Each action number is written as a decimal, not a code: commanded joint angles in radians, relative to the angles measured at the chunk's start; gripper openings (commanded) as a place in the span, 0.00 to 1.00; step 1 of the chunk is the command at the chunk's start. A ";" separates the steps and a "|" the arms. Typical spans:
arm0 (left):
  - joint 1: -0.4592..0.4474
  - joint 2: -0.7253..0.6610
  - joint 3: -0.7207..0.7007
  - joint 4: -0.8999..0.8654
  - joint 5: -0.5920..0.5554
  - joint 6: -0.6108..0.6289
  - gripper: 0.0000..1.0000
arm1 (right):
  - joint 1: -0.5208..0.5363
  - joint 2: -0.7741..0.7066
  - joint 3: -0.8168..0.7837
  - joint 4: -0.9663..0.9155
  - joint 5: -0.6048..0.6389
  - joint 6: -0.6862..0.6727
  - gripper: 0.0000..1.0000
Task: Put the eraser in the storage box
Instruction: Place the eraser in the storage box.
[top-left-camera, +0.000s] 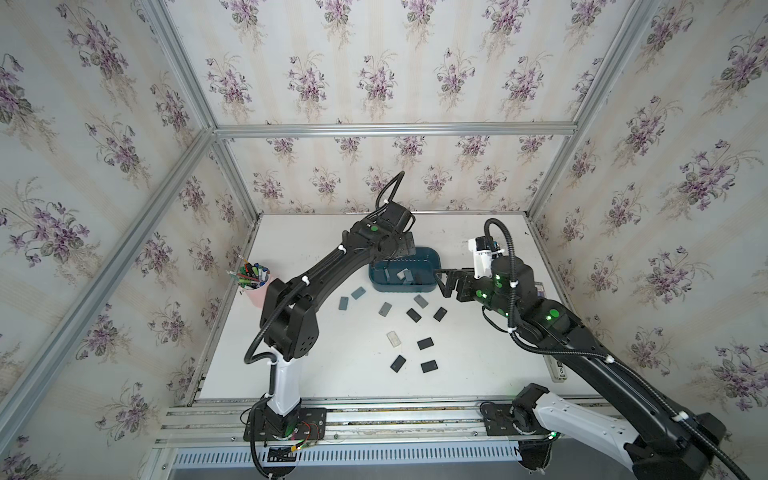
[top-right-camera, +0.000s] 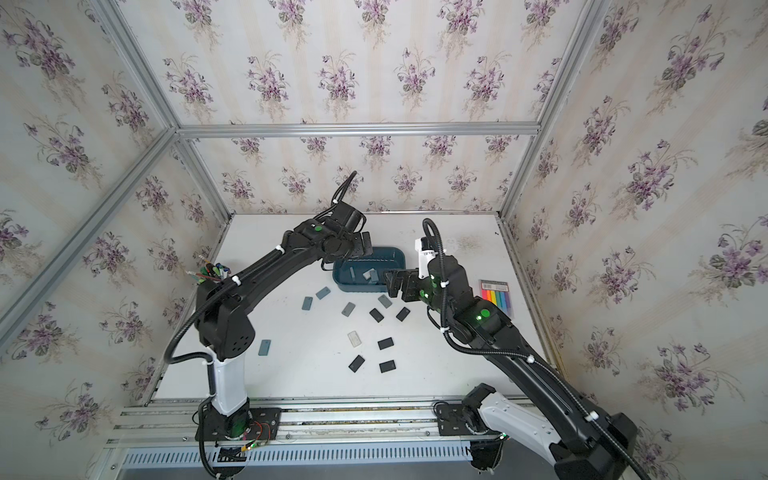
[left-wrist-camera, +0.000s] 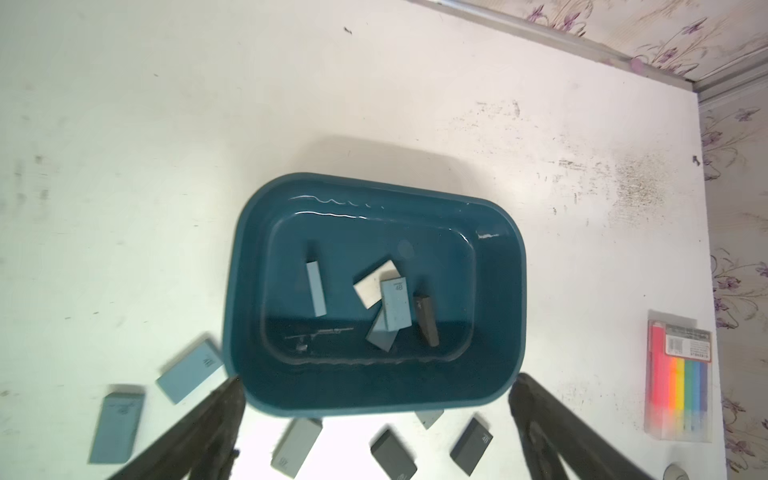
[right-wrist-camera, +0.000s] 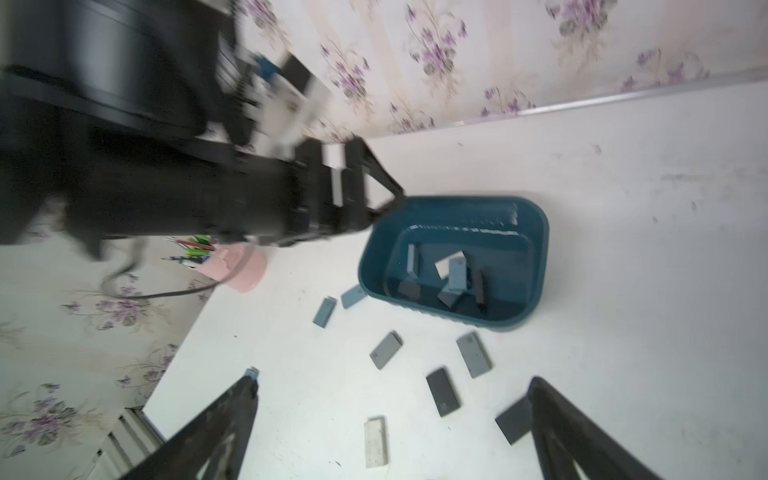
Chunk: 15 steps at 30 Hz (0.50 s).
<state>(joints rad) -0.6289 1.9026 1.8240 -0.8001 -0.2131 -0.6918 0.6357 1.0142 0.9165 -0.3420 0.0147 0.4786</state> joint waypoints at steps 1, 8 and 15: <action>0.001 -0.132 -0.127 -0.009 -0.084 0.045 0.99 | 0.002 0.053 -0.047 -0.039 0.025 0.093 1.00; 0.002 -0.433 -0.413 -0.038 -0.156 0.021 0.99 | 0.002 0.124 -0.159 -0.016 0.039 0.187 1.00; 0.002 -0.560 -0.606 -0.101 -0.130 -0.034 0.99 | 0.002 0.259 -0.191 0.006 0.061 0.202 0.96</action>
<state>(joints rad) -0.6281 1.3586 1.2633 -0.8623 -0.3420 -0.6868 0.6357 1.2392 0.7273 -0.3645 0.0425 0.6479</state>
